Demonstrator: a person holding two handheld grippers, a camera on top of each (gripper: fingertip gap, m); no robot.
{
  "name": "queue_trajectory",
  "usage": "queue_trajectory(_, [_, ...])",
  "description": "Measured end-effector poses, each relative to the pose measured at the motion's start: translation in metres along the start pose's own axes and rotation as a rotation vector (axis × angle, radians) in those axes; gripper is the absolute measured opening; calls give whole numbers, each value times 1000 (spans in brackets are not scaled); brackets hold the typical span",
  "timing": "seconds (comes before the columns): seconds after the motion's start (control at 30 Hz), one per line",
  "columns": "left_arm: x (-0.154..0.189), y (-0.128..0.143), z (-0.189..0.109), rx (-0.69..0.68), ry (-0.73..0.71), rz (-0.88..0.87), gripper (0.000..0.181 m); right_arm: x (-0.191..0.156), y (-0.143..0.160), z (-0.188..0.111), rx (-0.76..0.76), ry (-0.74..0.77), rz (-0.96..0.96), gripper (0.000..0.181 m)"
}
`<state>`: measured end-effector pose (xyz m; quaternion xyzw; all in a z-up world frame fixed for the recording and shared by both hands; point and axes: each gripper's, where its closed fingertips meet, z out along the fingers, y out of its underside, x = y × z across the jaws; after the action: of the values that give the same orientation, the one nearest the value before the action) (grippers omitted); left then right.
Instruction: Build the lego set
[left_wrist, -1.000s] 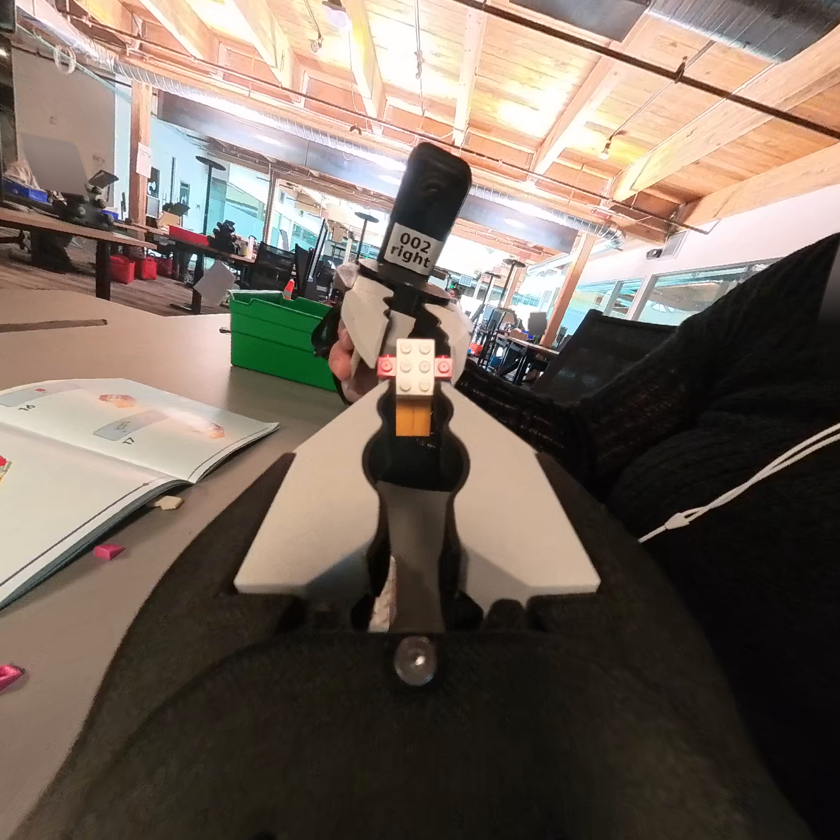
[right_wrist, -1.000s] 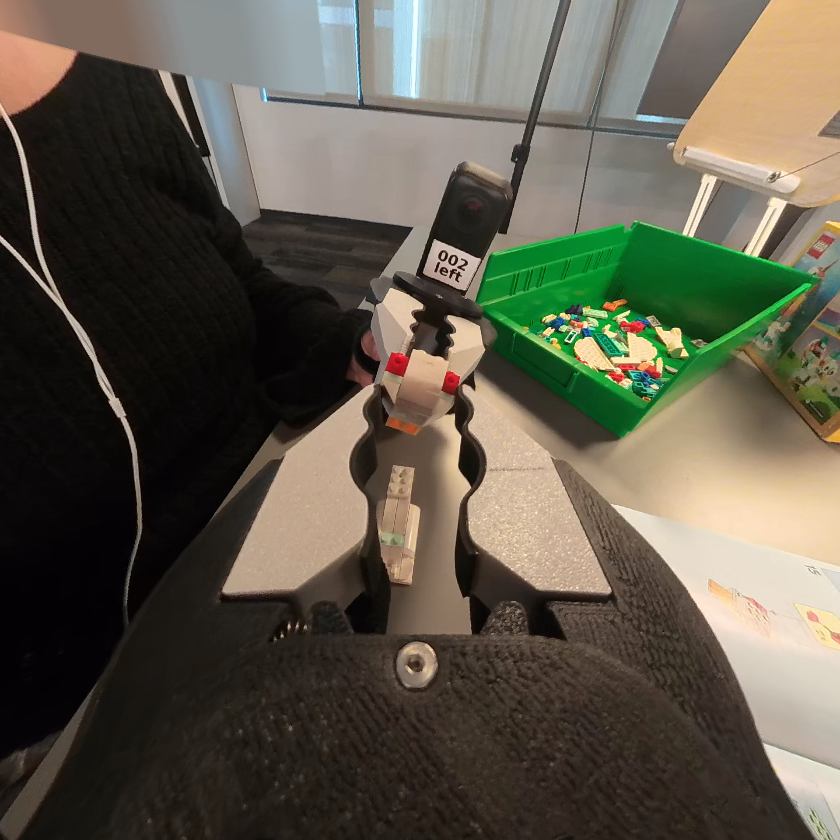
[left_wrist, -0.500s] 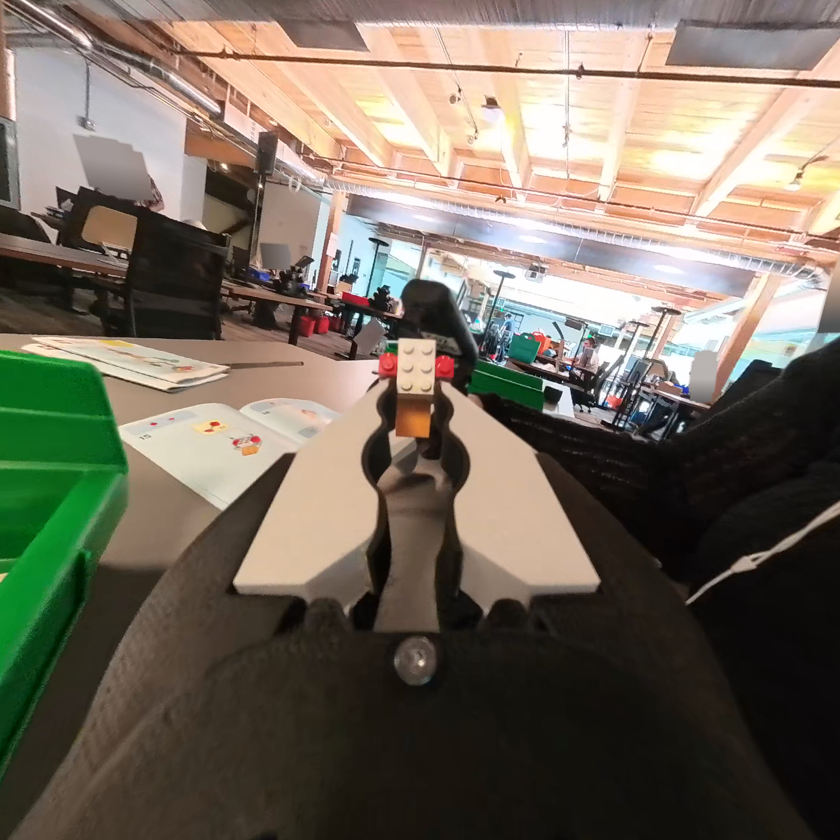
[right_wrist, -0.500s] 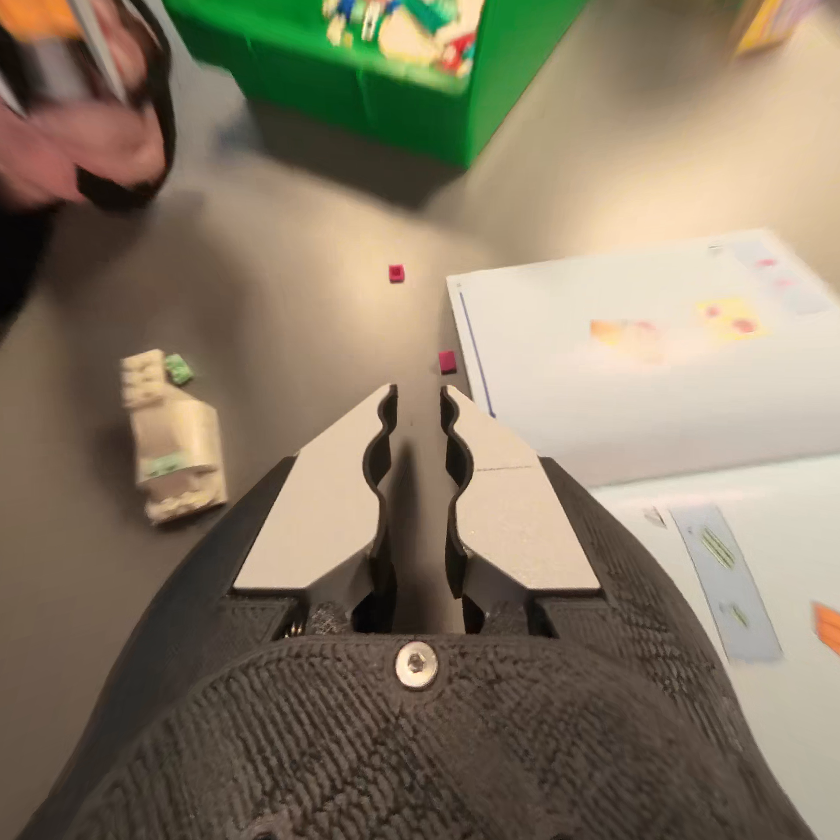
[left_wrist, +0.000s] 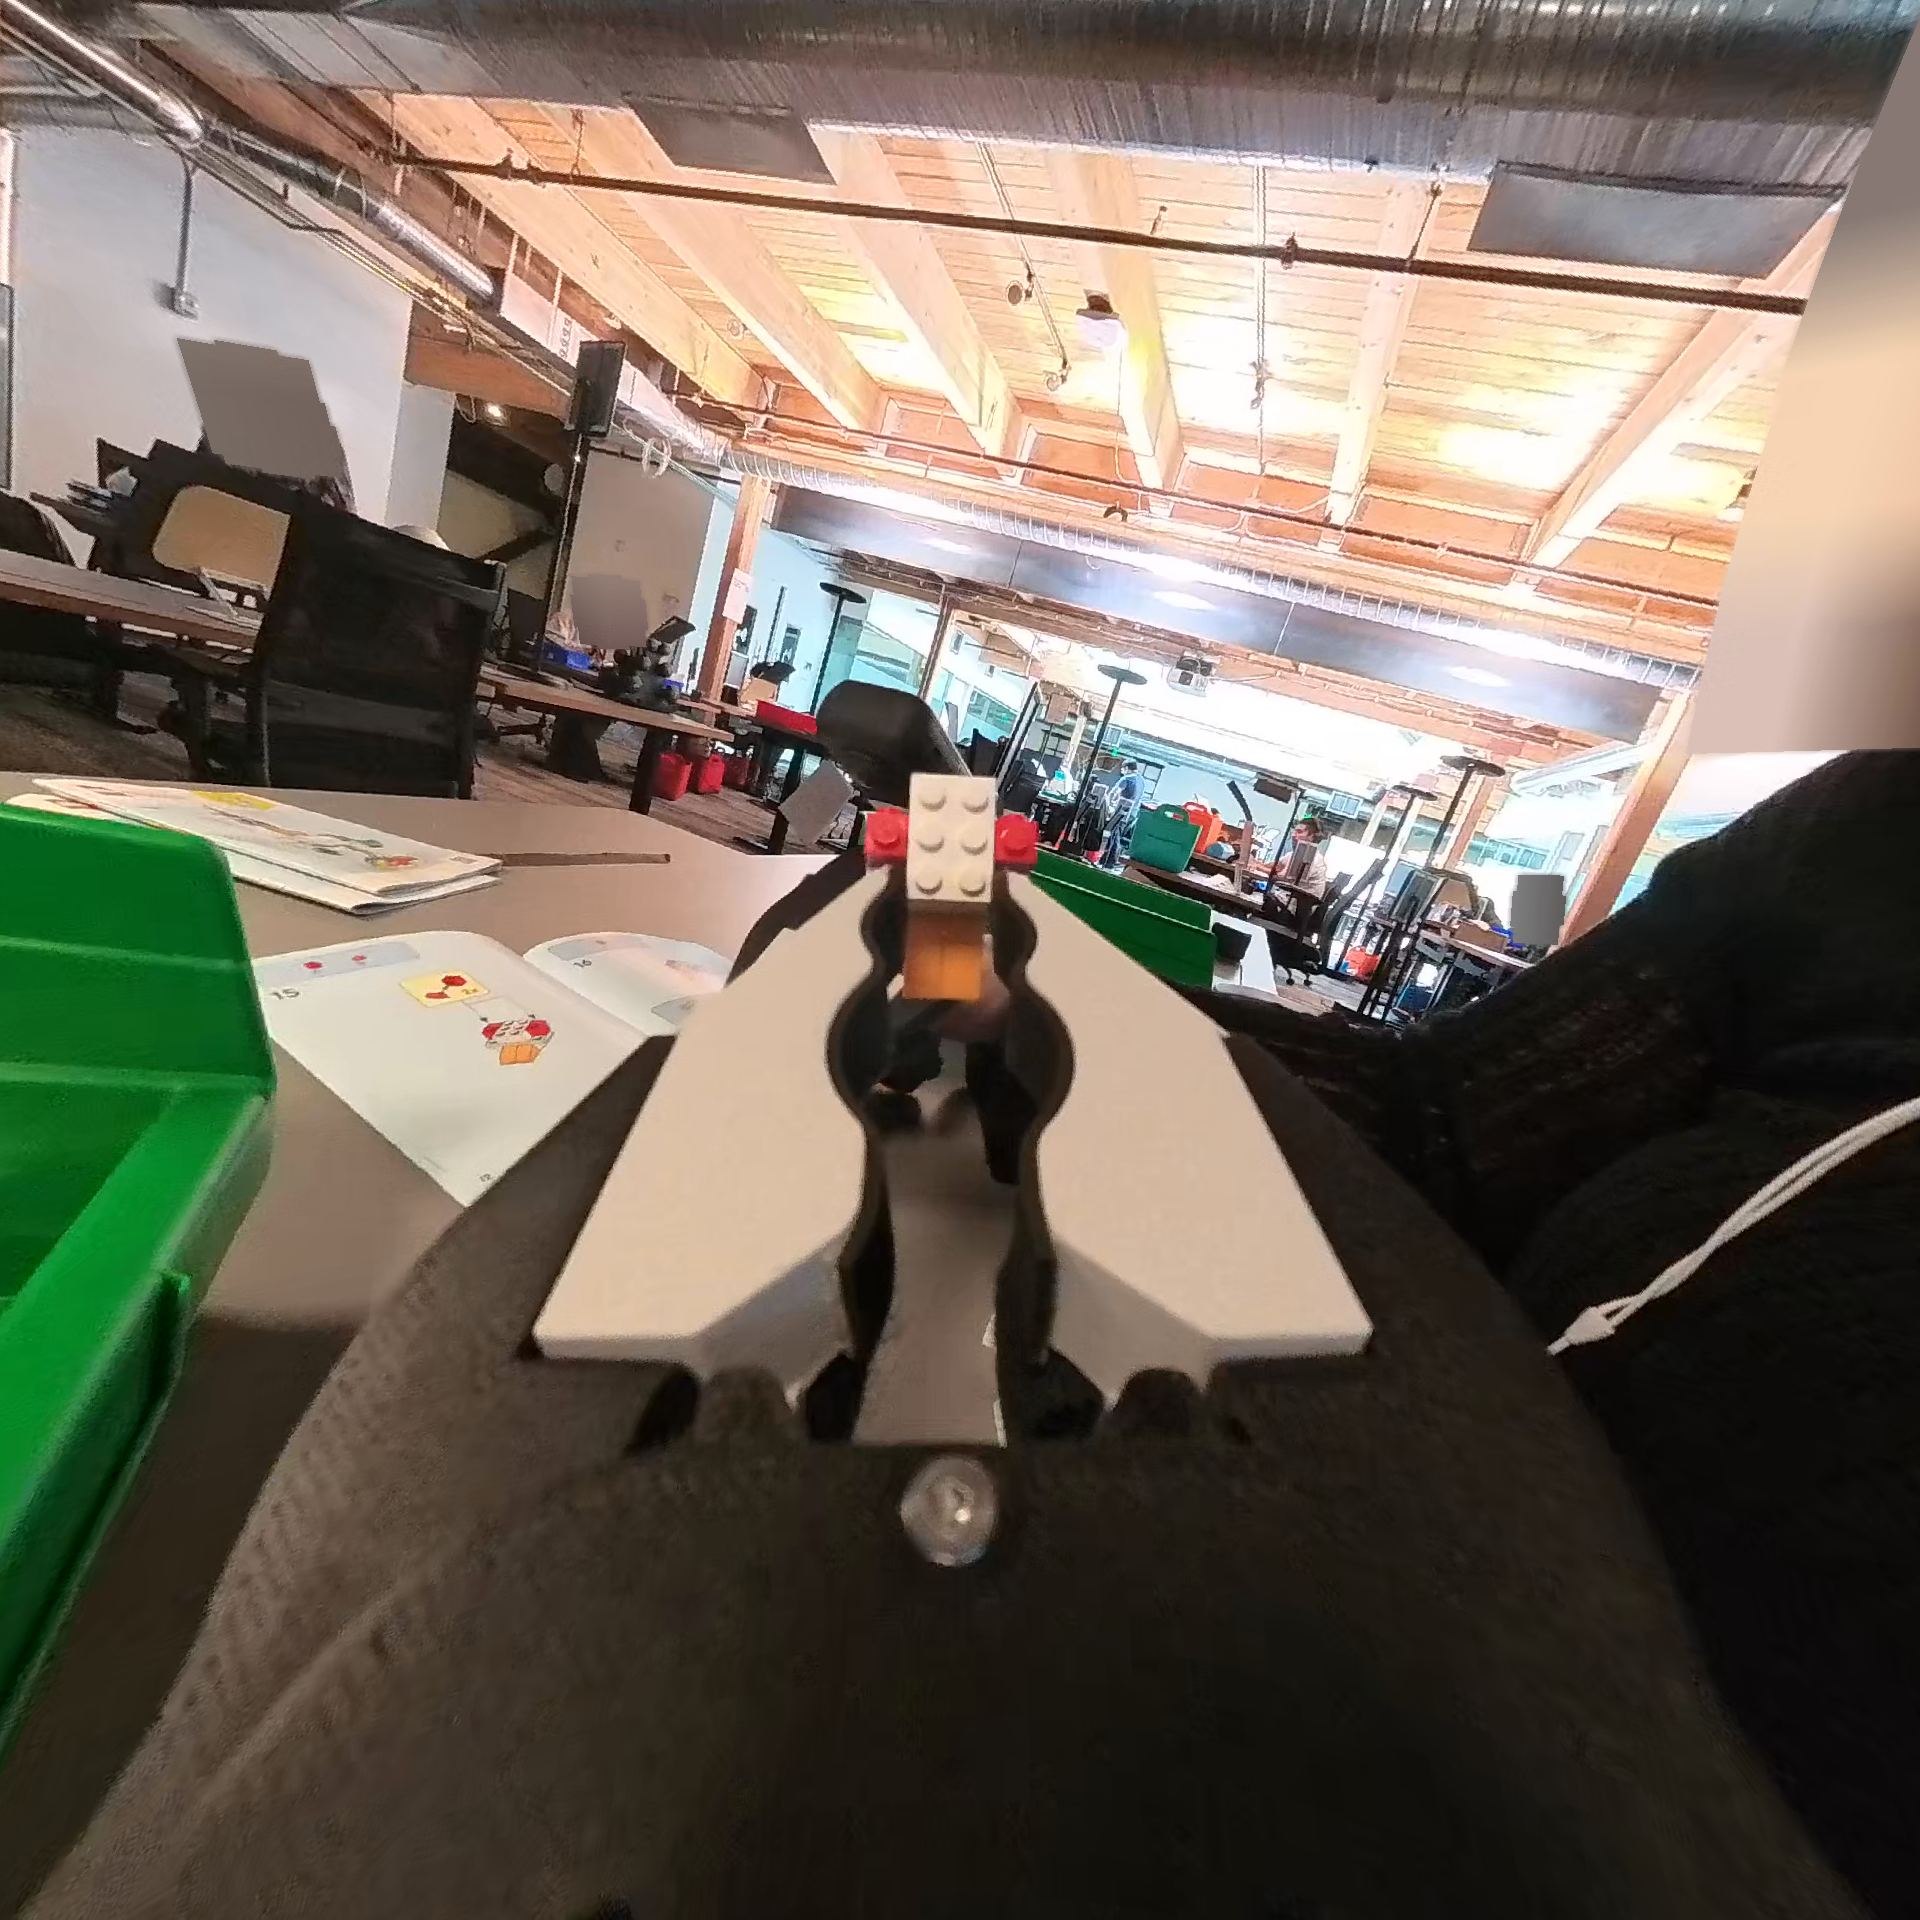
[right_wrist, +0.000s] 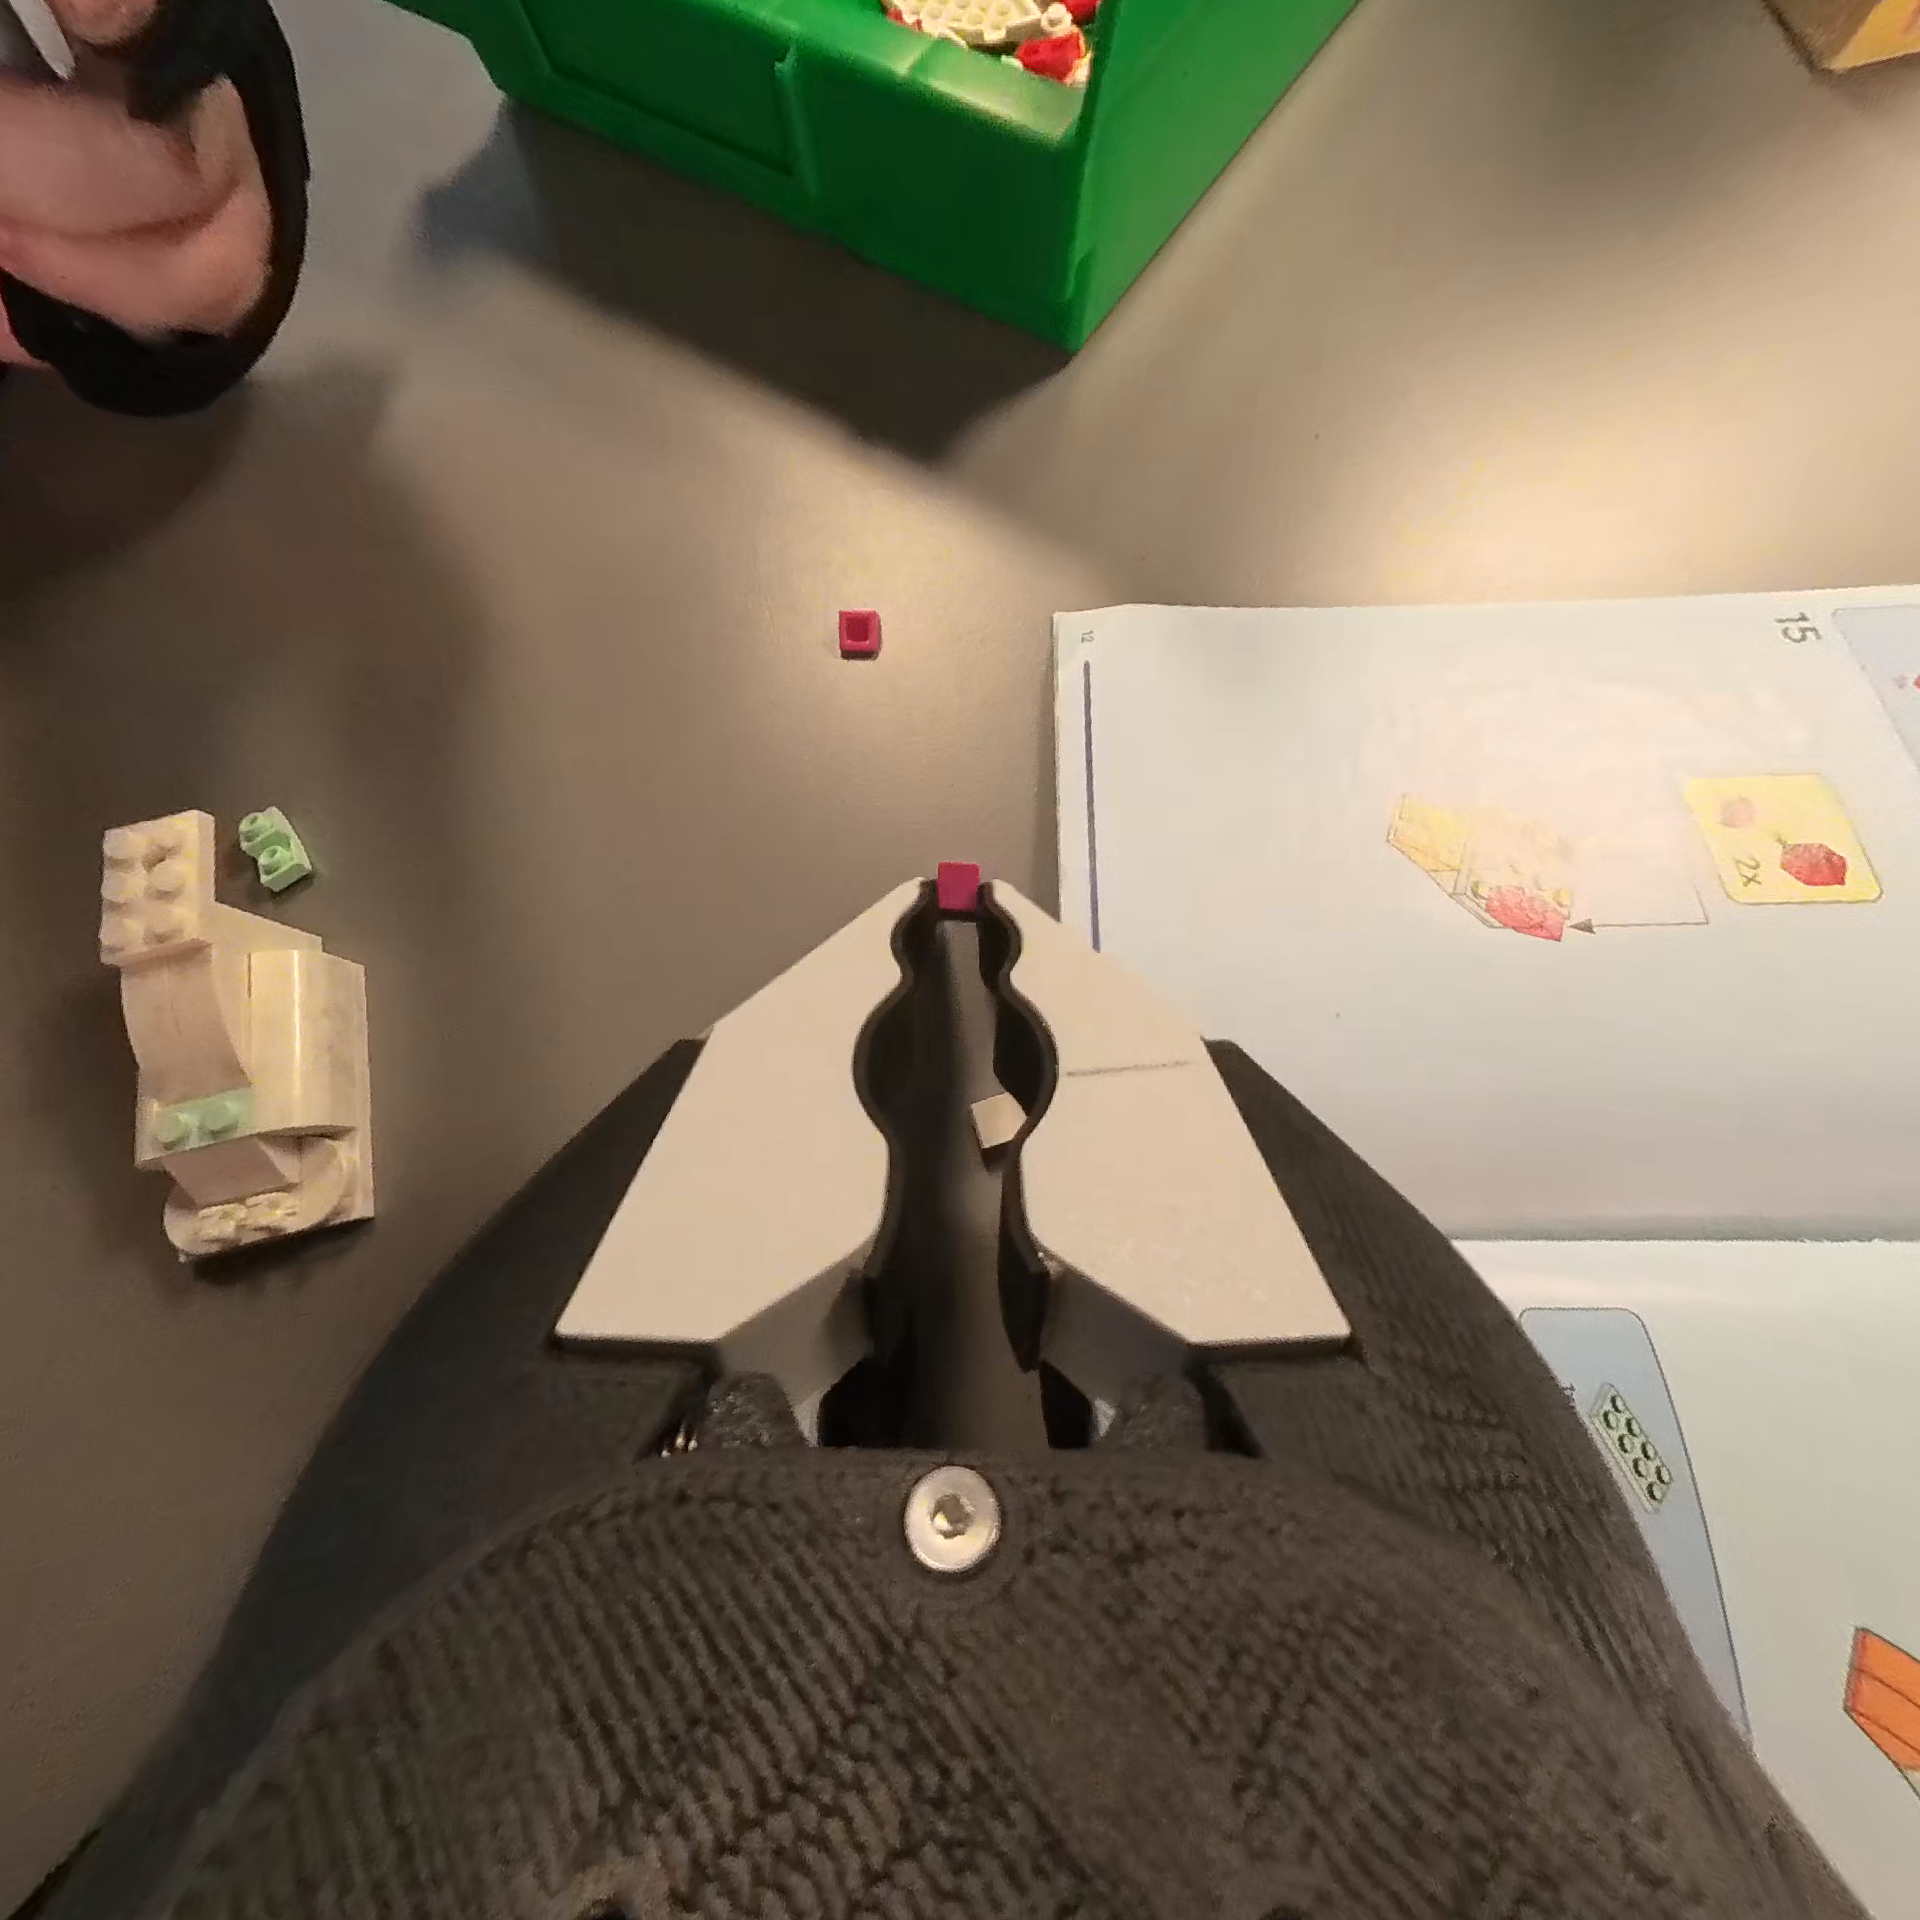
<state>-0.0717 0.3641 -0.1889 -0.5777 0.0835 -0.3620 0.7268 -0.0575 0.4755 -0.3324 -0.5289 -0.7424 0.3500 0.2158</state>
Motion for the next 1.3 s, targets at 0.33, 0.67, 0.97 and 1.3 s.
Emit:
queue_trajectory(0.33, [2,-7,3,62,-24,3,15,-81,-135,-80,469,-165,-200,5])
queue_trajectory(0.67, [2,-8,4,70,-32,-9,15,-109,-155,-73,334,-68,-404,5])
queue_trajectory(0.97, [2,-7,4,67,-29,-19,15,-111,-155,-68,282,43,-496,5])
queue_trajectory(1.3, [2,-5,6,59,-23,-30,15,-110,-154,-68,243,135,-572,6])
